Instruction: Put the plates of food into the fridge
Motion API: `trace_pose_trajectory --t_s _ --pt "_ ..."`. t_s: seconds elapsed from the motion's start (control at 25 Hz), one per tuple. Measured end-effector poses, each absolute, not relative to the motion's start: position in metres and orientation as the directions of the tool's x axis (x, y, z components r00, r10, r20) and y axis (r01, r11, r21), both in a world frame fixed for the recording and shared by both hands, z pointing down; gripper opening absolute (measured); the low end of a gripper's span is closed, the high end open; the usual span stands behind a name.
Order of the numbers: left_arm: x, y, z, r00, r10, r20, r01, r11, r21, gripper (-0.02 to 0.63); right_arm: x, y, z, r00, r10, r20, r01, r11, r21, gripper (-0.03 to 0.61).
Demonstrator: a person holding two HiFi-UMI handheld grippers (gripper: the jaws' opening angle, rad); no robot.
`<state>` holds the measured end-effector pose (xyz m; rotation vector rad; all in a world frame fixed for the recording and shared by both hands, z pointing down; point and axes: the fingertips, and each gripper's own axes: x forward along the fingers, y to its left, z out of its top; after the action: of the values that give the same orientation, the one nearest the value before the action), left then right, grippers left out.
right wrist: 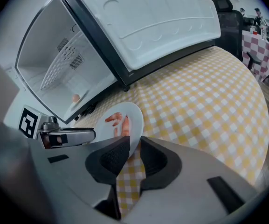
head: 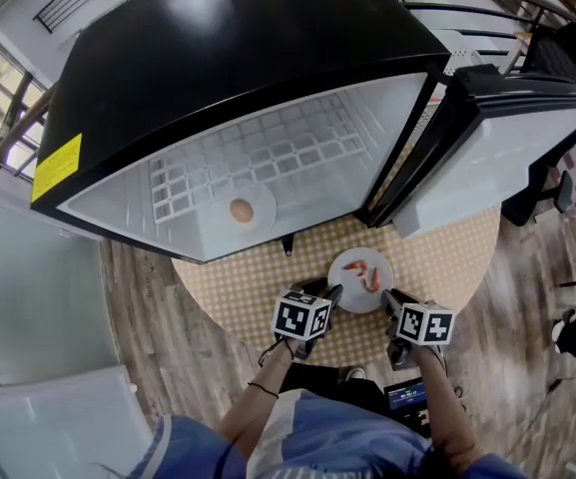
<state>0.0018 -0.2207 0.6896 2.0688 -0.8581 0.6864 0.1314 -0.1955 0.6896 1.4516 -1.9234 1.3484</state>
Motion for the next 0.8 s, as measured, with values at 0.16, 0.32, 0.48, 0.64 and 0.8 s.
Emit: trace_pose_trajectory --t_s 0.16,0.32,0.48,0.64,0.8 --pt "0.002 -0.219 0.689 0.627 -0.346 0.698 -0.767 -0.433 0.474 0.146 0.135 -0.196 0.688 -0.407 -0.527 0.746 -0.851 -0.079 -0.519 0.063" --pt "0.0 -0.211 0.684 0.632 -0.355 0.689 -0.766 -0.421 0.486 0.104 0.141 -0.195 0.681 -0.431 -0.545 0.719 -0.797 -0.144 -0.587 0.048" --pt "-0.005 -0.208 0.673 0.644 -0.389 0.658 -0.763 -0.386 0.518 0.091 0.138 -0.196 0.665 -0.451 -0.561 0.694 -0.79 -0.112 -0.603 0.041" --pt "-0.014 -0.208 0.653 0.647 -0.439 0.624 -0.763 -0.353 0.542 0.084 0.13 -0.197 0.644 -0.469 -0.58 0.666 -0.777 -0.087 -0.623 0.04" --pt "-0.024 -0.21 0.624 0.638 -0.494 0.591 -0.767 -0.338 0.545 0.08 0.121 -0.201 0.619 -0.487 -0.601 0.634 -0.763 -0.06 -0.644 0.04"
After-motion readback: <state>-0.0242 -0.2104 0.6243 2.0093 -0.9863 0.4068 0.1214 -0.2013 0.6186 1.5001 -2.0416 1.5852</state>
